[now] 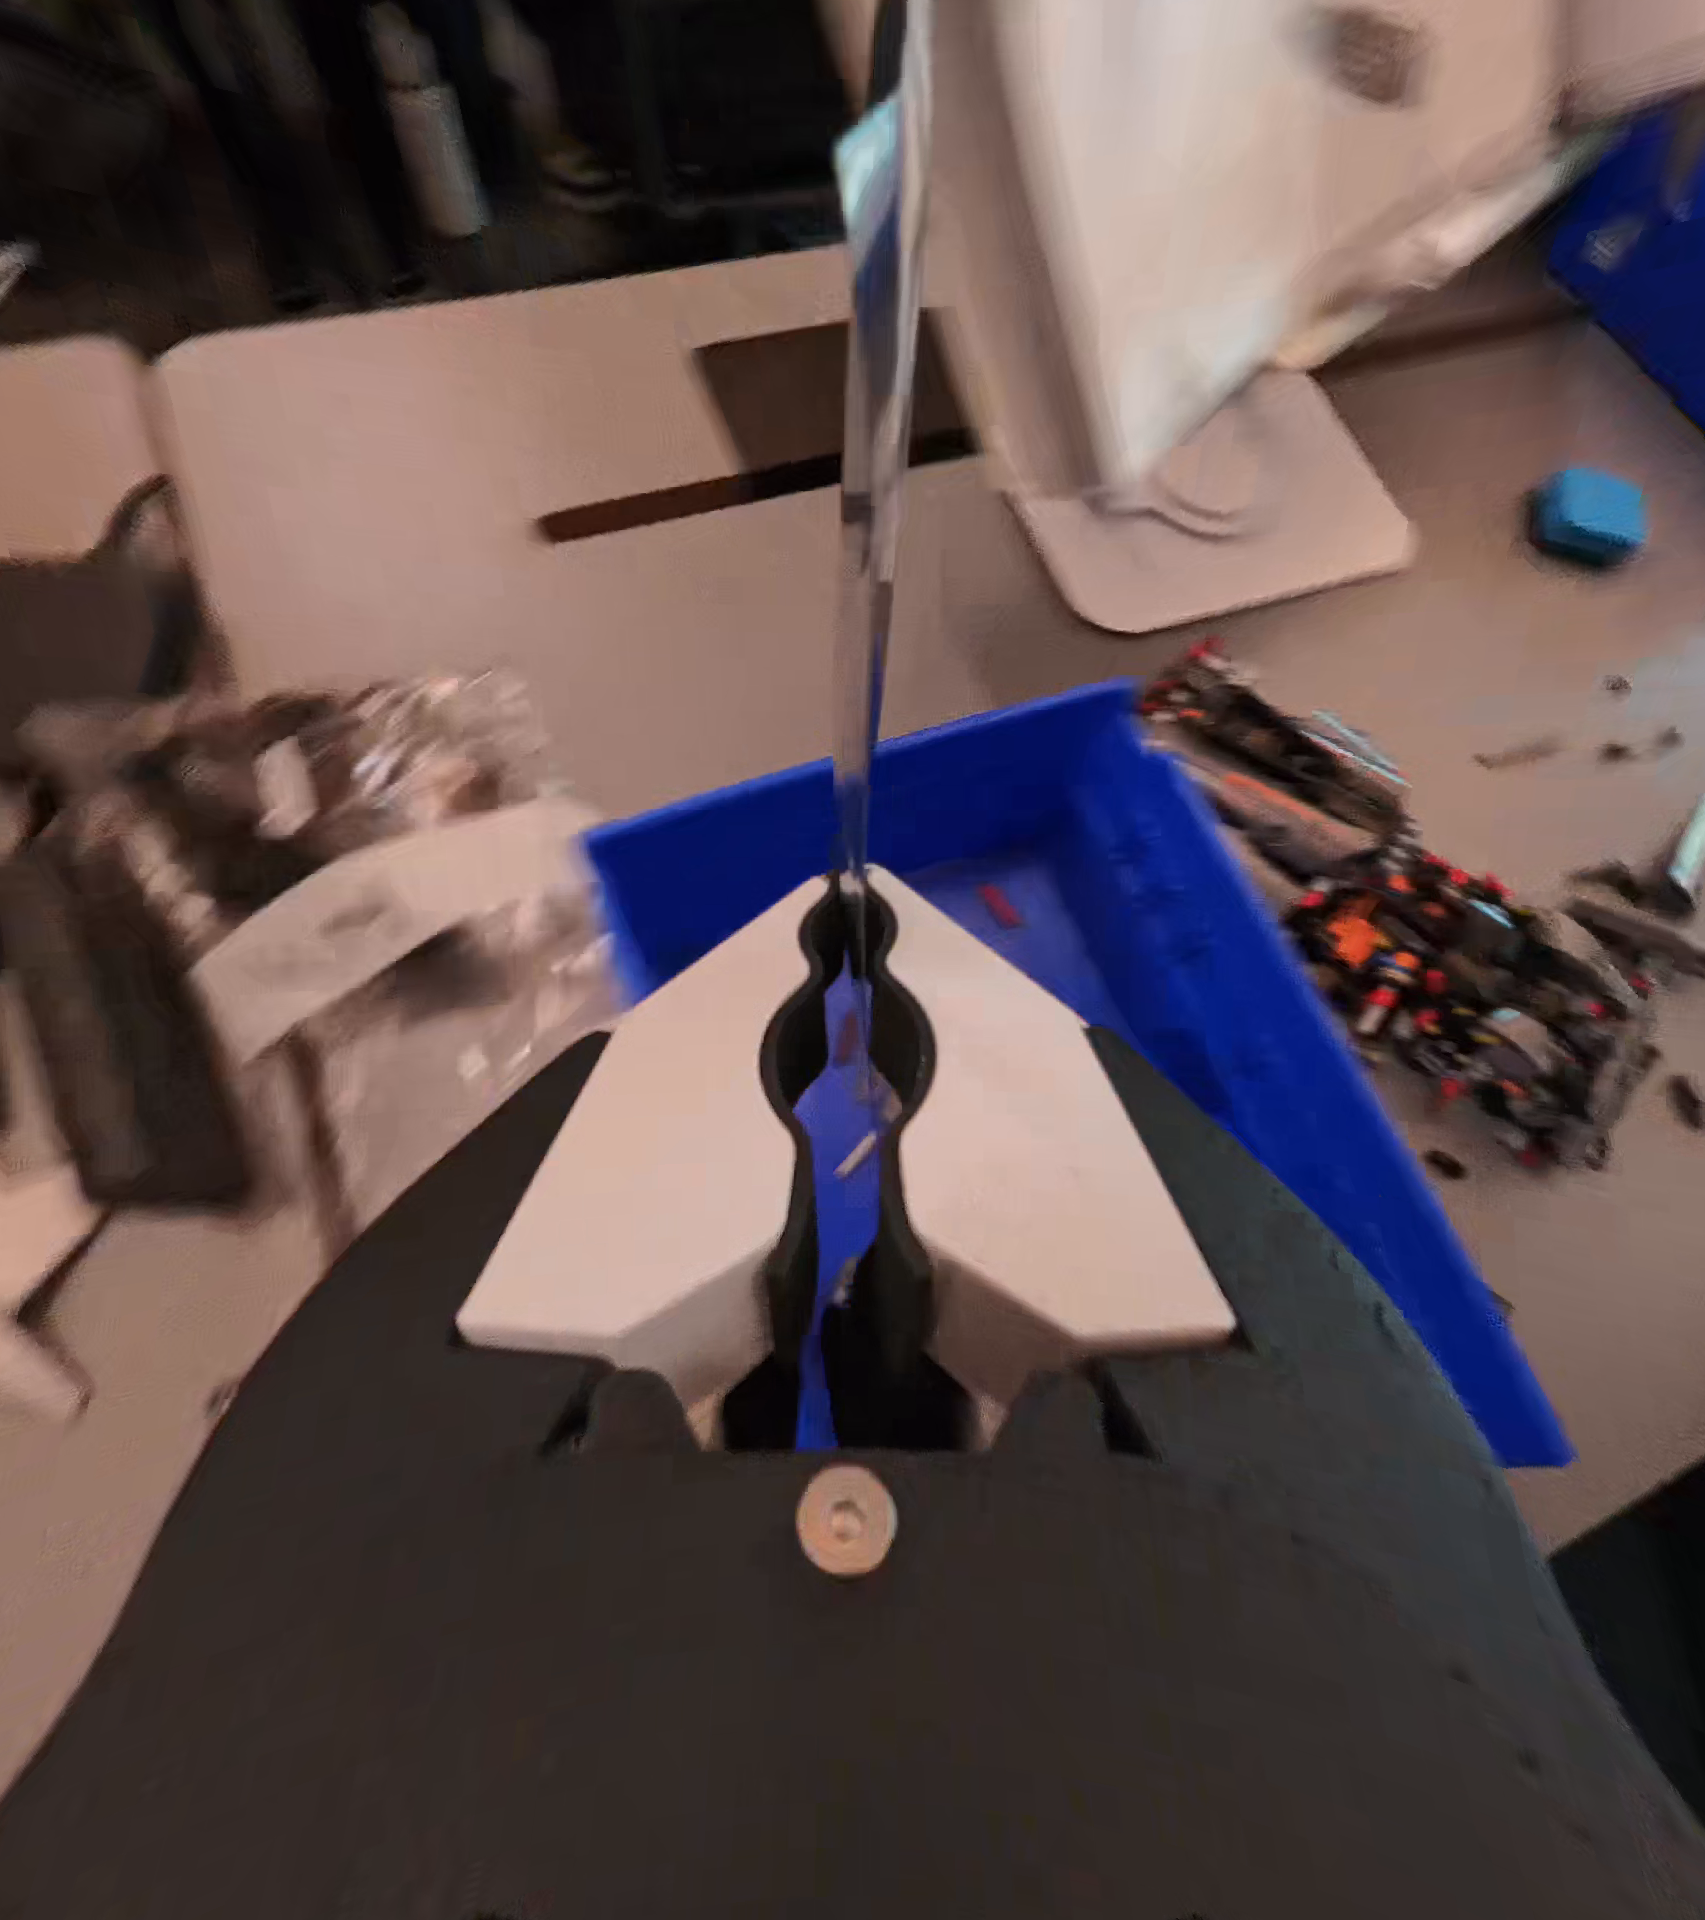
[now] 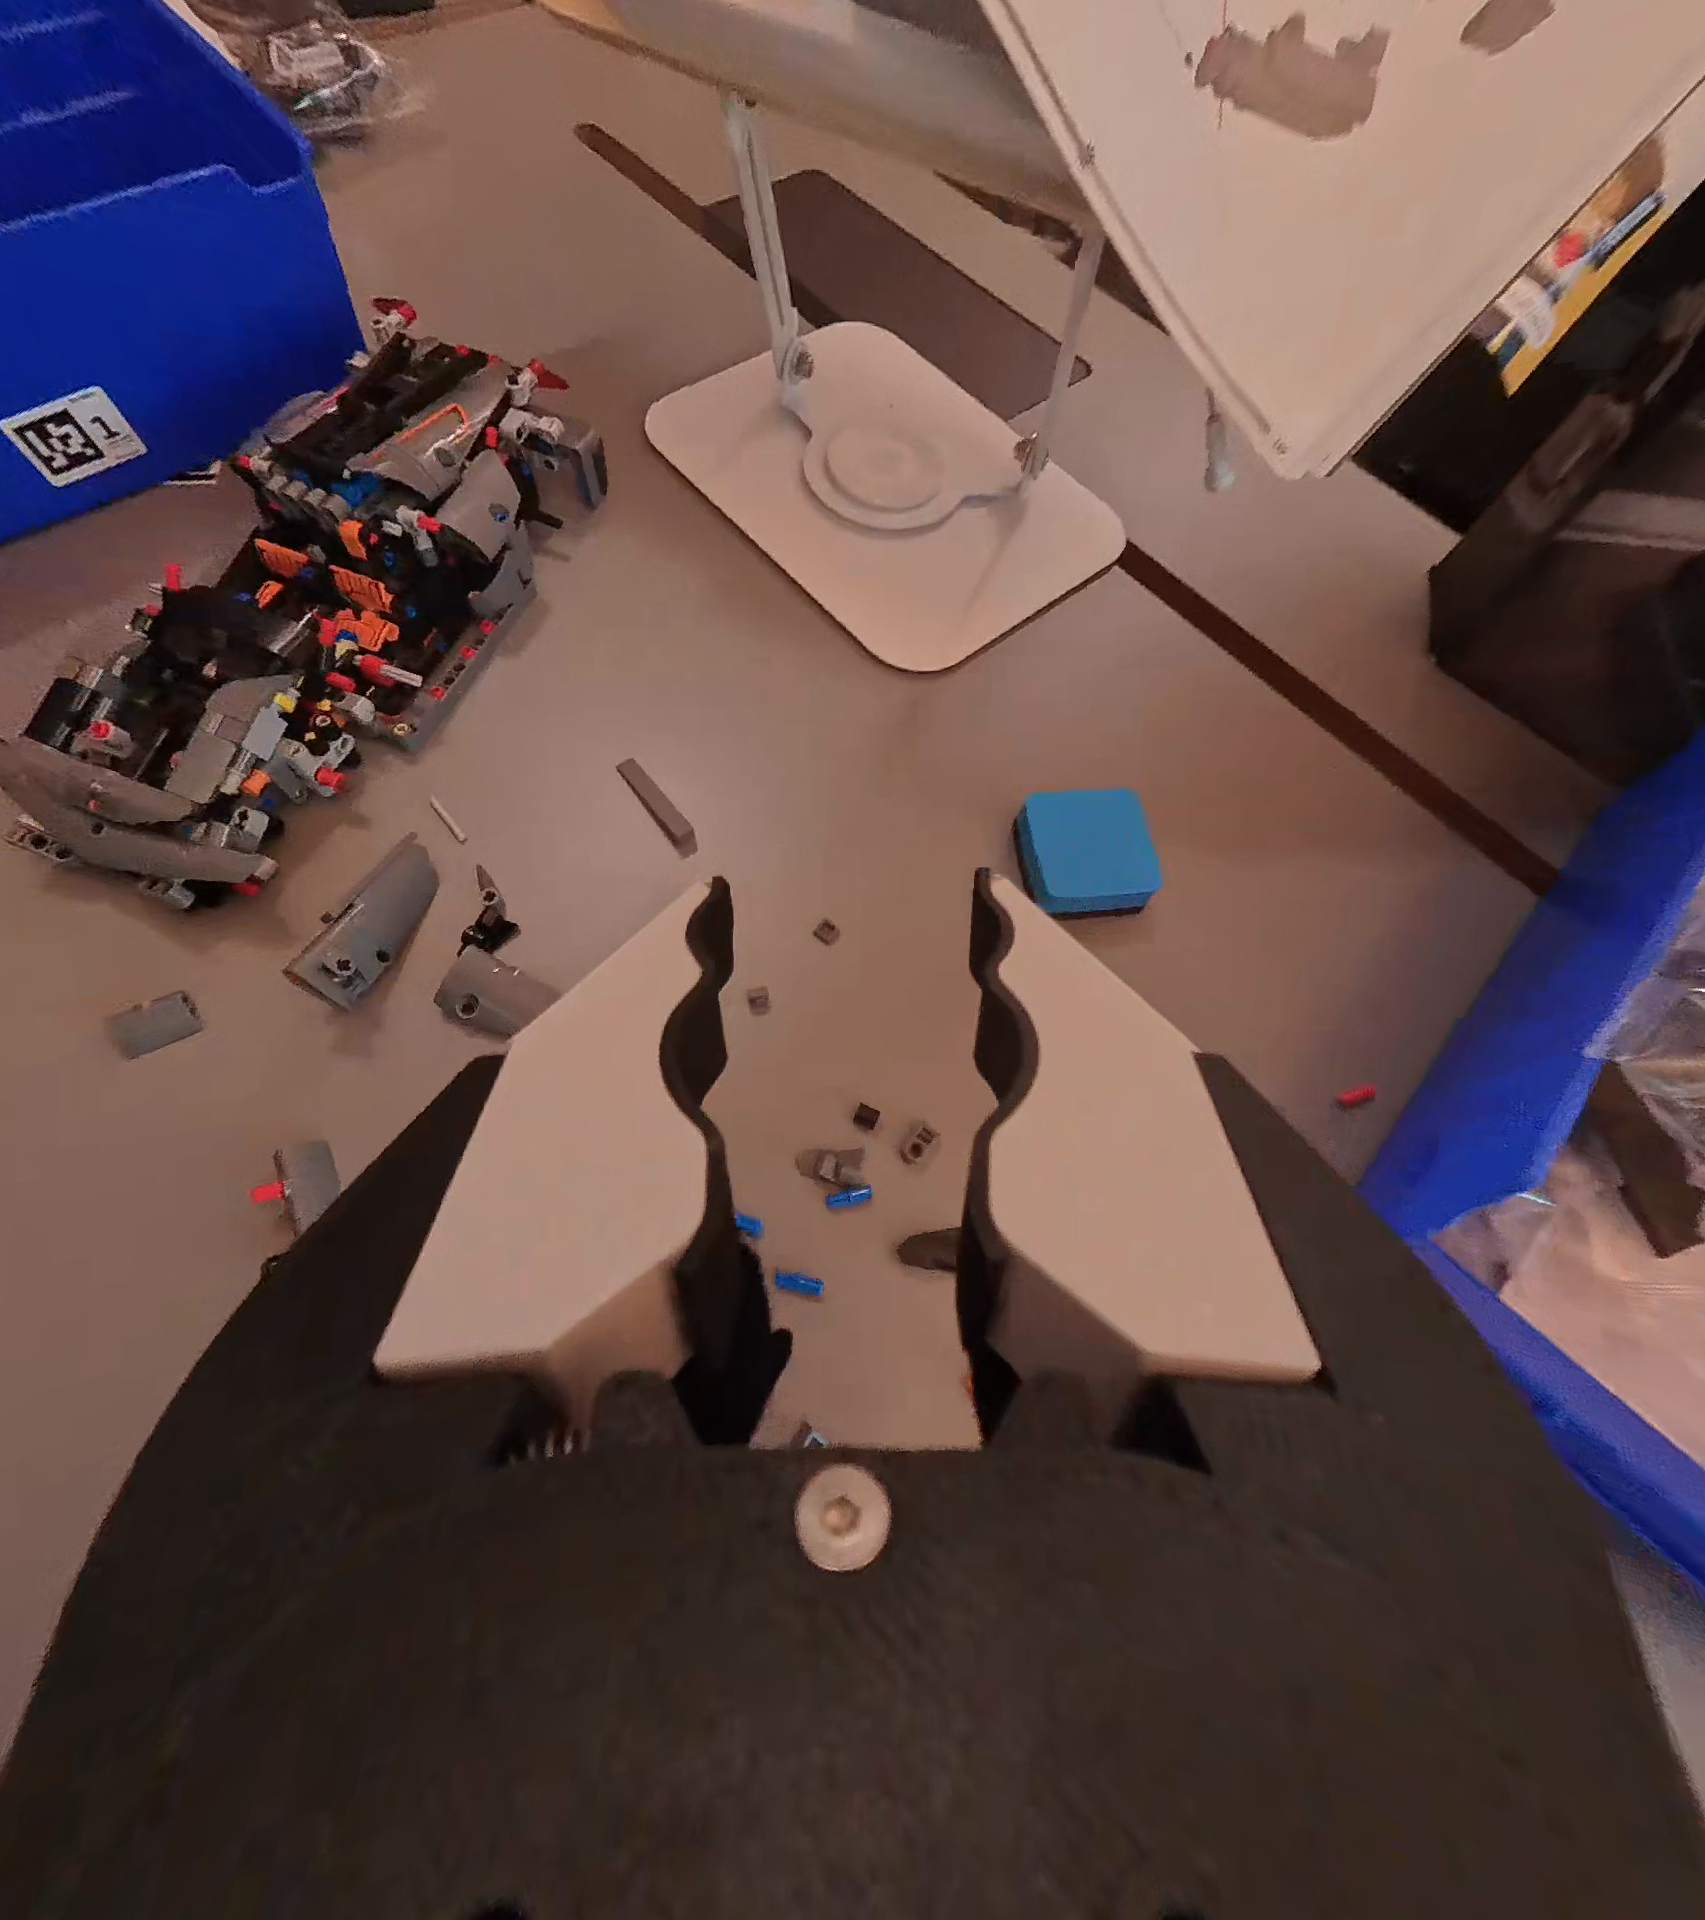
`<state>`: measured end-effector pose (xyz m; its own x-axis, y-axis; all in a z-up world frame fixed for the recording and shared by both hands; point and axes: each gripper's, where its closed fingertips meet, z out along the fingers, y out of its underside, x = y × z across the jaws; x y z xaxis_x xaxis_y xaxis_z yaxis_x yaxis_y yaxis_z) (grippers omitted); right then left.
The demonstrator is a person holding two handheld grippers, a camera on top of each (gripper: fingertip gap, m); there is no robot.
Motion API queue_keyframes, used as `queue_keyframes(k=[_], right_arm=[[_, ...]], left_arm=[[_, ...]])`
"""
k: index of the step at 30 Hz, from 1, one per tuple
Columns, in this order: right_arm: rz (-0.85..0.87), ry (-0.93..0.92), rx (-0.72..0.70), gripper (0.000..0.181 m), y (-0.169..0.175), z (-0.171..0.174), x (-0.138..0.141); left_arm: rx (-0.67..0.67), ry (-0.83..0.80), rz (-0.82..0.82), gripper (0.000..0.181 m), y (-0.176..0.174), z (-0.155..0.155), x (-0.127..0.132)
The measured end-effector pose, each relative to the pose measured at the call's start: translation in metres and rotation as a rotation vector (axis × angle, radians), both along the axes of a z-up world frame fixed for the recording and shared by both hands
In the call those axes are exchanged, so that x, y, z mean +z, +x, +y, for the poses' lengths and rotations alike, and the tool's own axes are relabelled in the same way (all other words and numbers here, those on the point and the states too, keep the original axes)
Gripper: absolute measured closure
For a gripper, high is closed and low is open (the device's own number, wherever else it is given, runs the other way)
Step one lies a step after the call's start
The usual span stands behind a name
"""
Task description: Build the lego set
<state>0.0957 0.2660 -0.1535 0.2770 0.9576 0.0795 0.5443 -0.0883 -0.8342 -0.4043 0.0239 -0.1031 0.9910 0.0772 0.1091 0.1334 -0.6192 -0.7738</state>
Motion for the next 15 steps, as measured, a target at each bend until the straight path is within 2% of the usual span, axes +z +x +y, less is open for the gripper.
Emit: queue_keyframes(k=[3,6,9,10,11,13,15], right_arm=[[0.043,-0.042,0.035,0.139,-0.007,-0.007,-0.009],[0.061,-0.087,0.047,0.139,-0.013,-0.01,-0.018],[0.053,-0.103,0.047,0.139,-0.017,-0.011,-0.026],[0.05,-0.11,0.053,0.139,-0.018,-0.013,-0.028],[0.048,-0.116,0.059,0.139,-0.019,-0.014,-0.03],[0.038,-0.119,0.059,0.14,-0.021,-0.015,-0.033],[0.029,-0.114,0.064,0.141,-0.022,-0.017,-0.034]], left_arm=[[0.287,0.042,-0.067,0.181,-0.101,-0.074,-0.027],[0.498,0.1,-0.174,0.181,-0.164,-0.132,-0.065],[0.633,0.022,-0.251,0.181,-0.198,-0.176,-0.12],[0.671,0.048,-0.277,0.181,-0.206,-0.183,-0.13],[0.7,0.072,-0.276,0.181,-0.214,-0.19,-0.137],[0.767,0.005,-0.239,0.168,-0.226,-0.207,-0.154],[0.792,0.03,-0.206,0.158,-0.232,-0.212,-0.152]])
